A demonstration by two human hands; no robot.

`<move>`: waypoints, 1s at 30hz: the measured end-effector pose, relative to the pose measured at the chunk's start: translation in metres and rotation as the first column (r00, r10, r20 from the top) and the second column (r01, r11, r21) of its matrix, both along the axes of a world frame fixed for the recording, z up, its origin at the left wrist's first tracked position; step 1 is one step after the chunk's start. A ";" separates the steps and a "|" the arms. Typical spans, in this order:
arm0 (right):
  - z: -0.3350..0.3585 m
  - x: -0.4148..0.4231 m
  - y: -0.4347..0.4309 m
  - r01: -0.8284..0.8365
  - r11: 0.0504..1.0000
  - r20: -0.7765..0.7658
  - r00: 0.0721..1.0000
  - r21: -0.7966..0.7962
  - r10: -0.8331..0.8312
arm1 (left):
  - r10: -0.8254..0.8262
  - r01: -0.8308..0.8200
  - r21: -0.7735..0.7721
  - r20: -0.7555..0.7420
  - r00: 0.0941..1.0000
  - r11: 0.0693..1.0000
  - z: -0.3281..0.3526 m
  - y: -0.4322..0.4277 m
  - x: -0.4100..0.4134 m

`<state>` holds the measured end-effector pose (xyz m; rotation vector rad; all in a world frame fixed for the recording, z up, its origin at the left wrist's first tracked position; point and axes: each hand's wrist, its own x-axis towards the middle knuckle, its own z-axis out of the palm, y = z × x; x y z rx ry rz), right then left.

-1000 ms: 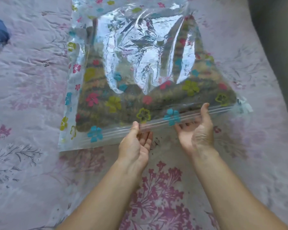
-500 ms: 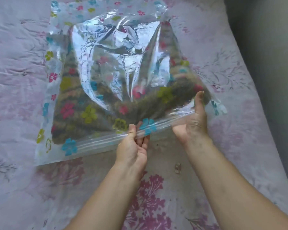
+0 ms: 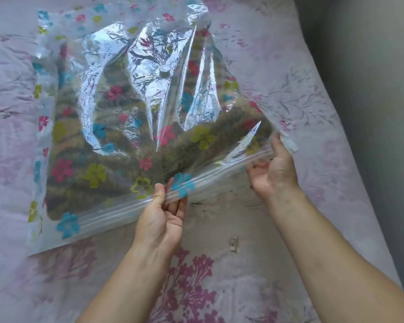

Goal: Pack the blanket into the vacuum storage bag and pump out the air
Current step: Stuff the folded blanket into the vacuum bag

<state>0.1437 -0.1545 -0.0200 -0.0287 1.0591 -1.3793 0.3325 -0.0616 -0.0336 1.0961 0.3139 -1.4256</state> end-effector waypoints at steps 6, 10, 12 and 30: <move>0.003 0.014 -0.014 -0.064 0.996 0.094 0.993 -0.056 0.069 | 0.035 -0.035 0.004 0.016 0.999 0.999 -0.003 -0.003 0.000; -0.005 -0.008 0.003 -0.029 0.999 -0.004 1.000 0.035 0.029 | 0.039 -0.039 -0.028 0.012 0.999 0.999 0.004 -0.008 -0.002; -0.006 -0.016 0.006 -0.006 0.998 -0.042 0.999 0.068 0.008 | 0.032 -0.031 -0.055 0.020 0.999 0.998 0.008 -0.011 -0.003; 0.013 -0.019 0.124 0.204 0.958 -0.020 0.979 0.202 -0.204 | -0.165 0.158 -0.142 -0.045 0.985 0.977 0.025 0.053 -0.049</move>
